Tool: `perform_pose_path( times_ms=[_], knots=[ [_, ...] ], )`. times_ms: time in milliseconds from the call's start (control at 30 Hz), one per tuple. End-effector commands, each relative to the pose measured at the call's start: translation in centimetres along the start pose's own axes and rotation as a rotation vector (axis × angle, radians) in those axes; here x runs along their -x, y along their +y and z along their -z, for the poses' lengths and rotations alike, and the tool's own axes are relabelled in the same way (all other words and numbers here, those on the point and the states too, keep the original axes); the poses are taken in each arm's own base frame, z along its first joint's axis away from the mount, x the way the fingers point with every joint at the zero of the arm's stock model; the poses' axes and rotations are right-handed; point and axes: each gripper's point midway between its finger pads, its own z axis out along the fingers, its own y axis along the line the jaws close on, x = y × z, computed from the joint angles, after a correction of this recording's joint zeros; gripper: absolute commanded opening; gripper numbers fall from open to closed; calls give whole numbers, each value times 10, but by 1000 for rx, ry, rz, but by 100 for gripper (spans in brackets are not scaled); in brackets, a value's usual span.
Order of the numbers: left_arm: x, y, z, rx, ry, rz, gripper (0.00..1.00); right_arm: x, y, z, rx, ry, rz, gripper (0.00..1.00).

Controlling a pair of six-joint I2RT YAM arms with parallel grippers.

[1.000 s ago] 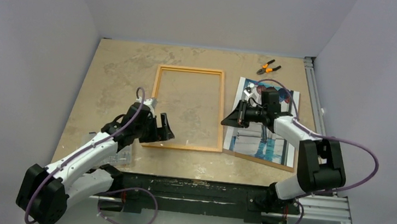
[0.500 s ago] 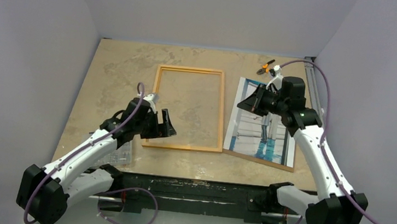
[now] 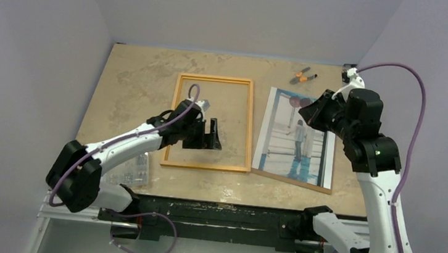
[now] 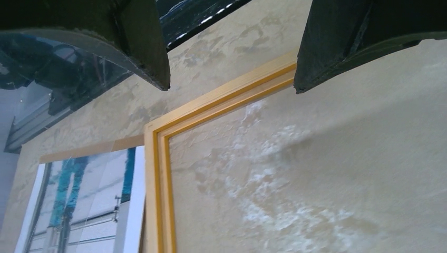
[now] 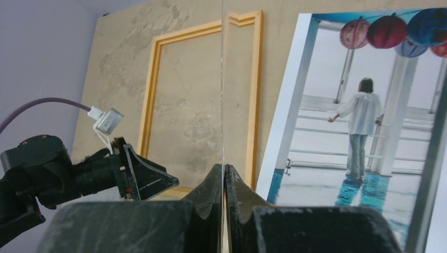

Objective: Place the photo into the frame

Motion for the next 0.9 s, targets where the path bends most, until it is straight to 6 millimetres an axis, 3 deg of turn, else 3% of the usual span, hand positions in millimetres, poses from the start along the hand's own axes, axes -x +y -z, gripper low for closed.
perform_pose_path(
  times_ms=[0, 167, 367, 633, 867],
  knots=[
    [21, -55, -22, -120, -6, -22, 84, 29, -7, 32, -91, -120, 26, 0],
    [21, -82, -65, -145, 56, -15, 81, 44, -6, 54, -116, -185, 31, 0],
    [19, -107, -99, -142, 100, -57, 79, 50, -6, 66, -131, -204, 39, 0],
    [12, -108, -138, -87, 151, -75, 71, 56, -4, 75, -139, -219, 45, 0],
    [1, -117, -161, -93, 196, -89, 52, 61, -6, 81, -161, -229, 59, 0]
  ],
)
